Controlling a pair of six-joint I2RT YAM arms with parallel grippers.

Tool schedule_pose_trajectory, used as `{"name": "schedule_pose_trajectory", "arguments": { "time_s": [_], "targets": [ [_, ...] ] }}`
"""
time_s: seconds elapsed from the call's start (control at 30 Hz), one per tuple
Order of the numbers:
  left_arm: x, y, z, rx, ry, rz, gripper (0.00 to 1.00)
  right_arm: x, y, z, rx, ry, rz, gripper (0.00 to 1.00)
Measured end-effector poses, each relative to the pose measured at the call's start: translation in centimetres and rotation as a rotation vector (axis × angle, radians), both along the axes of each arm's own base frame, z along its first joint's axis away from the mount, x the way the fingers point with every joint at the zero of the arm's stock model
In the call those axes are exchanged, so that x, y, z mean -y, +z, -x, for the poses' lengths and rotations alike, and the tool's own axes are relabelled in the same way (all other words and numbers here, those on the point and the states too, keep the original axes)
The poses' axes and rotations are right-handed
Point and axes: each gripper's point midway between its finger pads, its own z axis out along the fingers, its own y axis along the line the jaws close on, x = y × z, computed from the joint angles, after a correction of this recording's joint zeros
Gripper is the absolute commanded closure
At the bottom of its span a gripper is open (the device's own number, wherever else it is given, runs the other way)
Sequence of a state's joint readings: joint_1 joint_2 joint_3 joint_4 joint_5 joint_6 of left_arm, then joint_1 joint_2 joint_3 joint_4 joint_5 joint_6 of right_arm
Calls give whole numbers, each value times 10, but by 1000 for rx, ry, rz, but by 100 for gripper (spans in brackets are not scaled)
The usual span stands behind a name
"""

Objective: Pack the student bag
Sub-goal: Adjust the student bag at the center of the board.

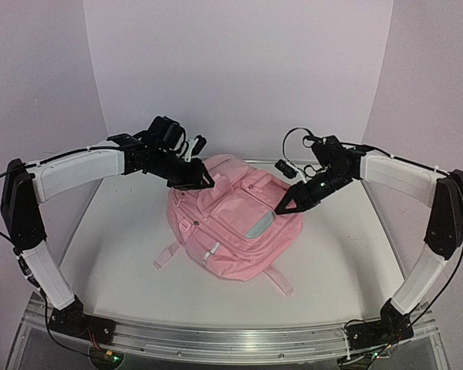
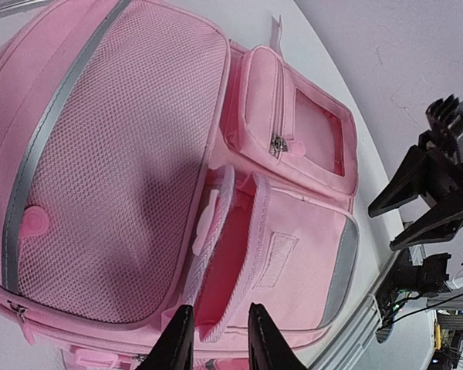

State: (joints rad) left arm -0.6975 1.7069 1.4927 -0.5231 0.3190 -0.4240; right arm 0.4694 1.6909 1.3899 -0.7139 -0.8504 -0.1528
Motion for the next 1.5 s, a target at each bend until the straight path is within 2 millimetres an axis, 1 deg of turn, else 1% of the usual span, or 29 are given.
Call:
{"name": "schedule_pose_trajectory", "arguments": {
  "time_s": [0.07, 0.13, 0.17, 0.23, 0.33, 0.37, 0.47, 0.63, 0.7, 0.77, 0.87, 0.93, 1.0, 1.1, 1.17, 1.27, 1.43, 1.5],
  "targets": [
    [0, -1, 0, 0, 0, 1, 77, -13, 16, -6, 40, -2, -23, 71],
    [0, -3, 0, -3, -1, 0, 74, -31, 30, -11, 71, 2, -47, 77],
    [0, -4, 1, -4, -1, -1, 72, -41, 34, -12, 81, 7, -57, 79],
    [0, -5, 1, -7, -1, -1, 67, -59, 35, -15, 84, 9, -66, 82],
    [0, -5, 1, -9, 4, 3, 56, -83, 23, -18, 67, 12, -51, 84],
    [0, -4, 0, -7, 5, 5, 54, -91, 16, -19, 61, 11, -43, 85],
    [-1, -7, -1, -6, 20, 4, 51, -103, -2, -20, 42, 1, -11, 86],
    [-9, -10, -4, 7, 52, -24, 44, -112, -23, -32, 30, -35, 22, 86],
    [-13, -8, -5, 18, 69, -33, 41, -115, -24, -35, 31, -43, 18, 86],
    [-18, -8, -6, 21, 84, -37, 41, -117, -23, -39, 45, -53, 12, 86],
    [-26, -12, -7, 9, 98, -46, 43, -119, -23, -43, 51, -67, 9, 86],
    [-28, -17, -6, -5, 96, -48, 47, -119, -24, -45, 51, -74, 7, 86],
    [-28, -19, -6, -17, 87, -43, 52, -119, -24, -45, 50, -77, 6, 86],
    [-23, -20, -2, -35, 57, -23, 60, -119, -24, -46, 50, -80, 7, 86],
    [-19, -19, 0, -40, 36, -3, 69, -119, -24, -46, 51, -81, 8, 85],
    [-12, -13, 3, -38, 4, 34, 82, -119, -24, -46, 52, -81, 8, 81],
    [-4, -6, 5, -31, -30, 80, 92, -115, -16, -45, 70, -87, 6, 70],
    [-1, -3, 6, -26, -41, 91, 94, -110, -10, -45, 80, -95, 4, 67]
  ]
}}
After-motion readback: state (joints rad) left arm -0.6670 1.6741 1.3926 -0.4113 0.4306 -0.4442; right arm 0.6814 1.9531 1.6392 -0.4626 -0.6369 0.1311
